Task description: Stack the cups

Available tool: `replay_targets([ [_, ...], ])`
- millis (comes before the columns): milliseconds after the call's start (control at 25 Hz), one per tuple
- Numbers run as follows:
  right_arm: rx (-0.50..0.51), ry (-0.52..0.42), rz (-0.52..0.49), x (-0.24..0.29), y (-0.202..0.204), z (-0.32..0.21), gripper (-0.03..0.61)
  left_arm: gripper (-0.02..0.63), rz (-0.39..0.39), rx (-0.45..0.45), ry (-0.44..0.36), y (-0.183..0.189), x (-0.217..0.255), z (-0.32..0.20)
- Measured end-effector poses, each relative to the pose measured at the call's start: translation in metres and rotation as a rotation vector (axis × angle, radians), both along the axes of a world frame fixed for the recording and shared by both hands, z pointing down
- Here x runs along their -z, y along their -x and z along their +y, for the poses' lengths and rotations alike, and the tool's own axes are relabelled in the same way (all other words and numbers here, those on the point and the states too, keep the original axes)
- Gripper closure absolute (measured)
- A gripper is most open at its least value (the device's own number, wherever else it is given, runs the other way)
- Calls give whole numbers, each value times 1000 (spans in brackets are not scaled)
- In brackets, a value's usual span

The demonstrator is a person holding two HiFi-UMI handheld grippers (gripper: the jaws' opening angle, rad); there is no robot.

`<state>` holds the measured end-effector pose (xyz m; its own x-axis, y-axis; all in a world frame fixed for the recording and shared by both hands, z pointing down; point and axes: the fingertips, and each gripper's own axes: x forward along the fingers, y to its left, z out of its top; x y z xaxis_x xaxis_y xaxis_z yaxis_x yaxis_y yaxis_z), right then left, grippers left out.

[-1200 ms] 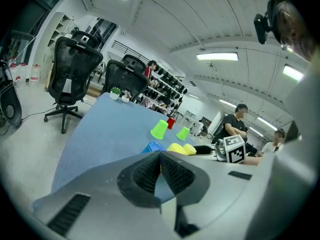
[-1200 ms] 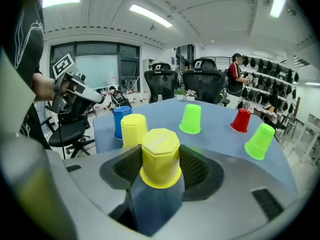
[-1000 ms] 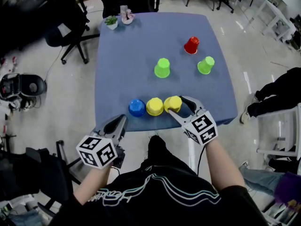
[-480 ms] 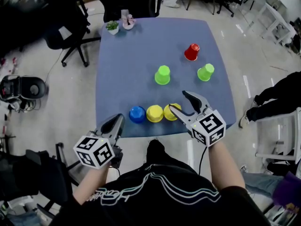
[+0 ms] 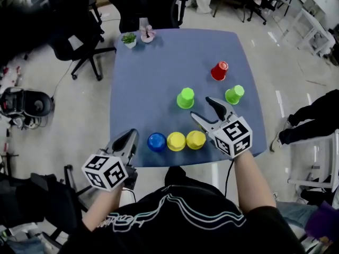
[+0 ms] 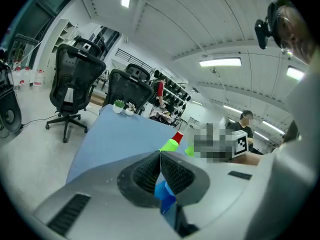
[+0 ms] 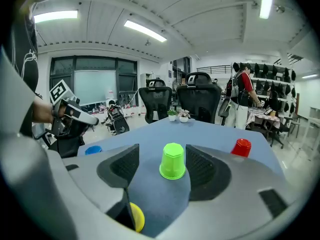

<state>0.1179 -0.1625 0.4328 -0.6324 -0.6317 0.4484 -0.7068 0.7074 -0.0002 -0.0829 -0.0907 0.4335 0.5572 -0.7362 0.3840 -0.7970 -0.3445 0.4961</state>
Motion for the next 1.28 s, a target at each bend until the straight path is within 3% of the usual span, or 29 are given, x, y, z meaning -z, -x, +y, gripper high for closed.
replay_targets([
  [720, 56, 89, 103, -72, 13, -59, 288, 589, -5, 30, 58, 11, -30, -34],
  [1280, 90, 96, 83, -85, 22, -69, 321, 588, -12, 32, 70, 15, -39, -44],
])
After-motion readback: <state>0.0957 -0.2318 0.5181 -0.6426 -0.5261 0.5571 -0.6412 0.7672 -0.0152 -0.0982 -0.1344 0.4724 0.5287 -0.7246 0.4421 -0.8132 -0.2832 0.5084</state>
